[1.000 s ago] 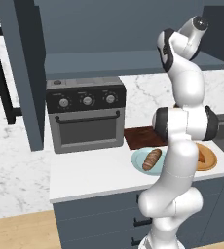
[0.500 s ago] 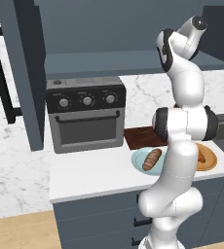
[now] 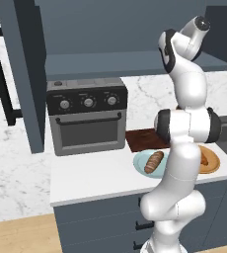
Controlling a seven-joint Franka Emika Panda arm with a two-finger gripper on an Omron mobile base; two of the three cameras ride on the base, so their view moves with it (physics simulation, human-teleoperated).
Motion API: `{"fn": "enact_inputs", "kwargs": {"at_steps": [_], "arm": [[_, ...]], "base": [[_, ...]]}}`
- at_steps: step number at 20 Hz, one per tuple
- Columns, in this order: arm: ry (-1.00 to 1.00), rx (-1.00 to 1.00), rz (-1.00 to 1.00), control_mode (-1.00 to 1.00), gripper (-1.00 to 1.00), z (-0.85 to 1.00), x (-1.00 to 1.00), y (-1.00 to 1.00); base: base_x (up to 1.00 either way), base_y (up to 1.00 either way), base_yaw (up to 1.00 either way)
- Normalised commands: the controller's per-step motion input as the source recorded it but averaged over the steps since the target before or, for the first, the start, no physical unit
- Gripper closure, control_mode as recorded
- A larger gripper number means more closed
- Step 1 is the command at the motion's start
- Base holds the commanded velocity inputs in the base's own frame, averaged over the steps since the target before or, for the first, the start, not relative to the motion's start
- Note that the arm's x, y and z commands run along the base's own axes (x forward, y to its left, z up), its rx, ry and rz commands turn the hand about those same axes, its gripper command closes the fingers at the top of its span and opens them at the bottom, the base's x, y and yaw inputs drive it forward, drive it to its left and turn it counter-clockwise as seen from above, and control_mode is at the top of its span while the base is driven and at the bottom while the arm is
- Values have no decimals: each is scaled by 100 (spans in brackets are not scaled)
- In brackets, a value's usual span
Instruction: From the different types of pastries on the counter, select a croissant and place it on the cutting board. Then retrieve a jar of jam from the cabinet and place it alongside the croissant on the cutting board.
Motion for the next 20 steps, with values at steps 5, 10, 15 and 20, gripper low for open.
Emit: {"fn": "enact_inputs", "kwargs": {"at_steps": [5, 10, 15, 20], "arm": [[-11, 0, 0, -100, 100, 17, -24, -10], [-15, 0, 0, -100, 100, 25, -36, -8], [-10, 0, 0, -100, 100, 11, -53, -2], [-1, 0, 0, -100, 100, 0, -62, 0]], "base": [[0, 0, 0], [0, 0, 0], [0, 0, 0], [0, 0, 0]]}}
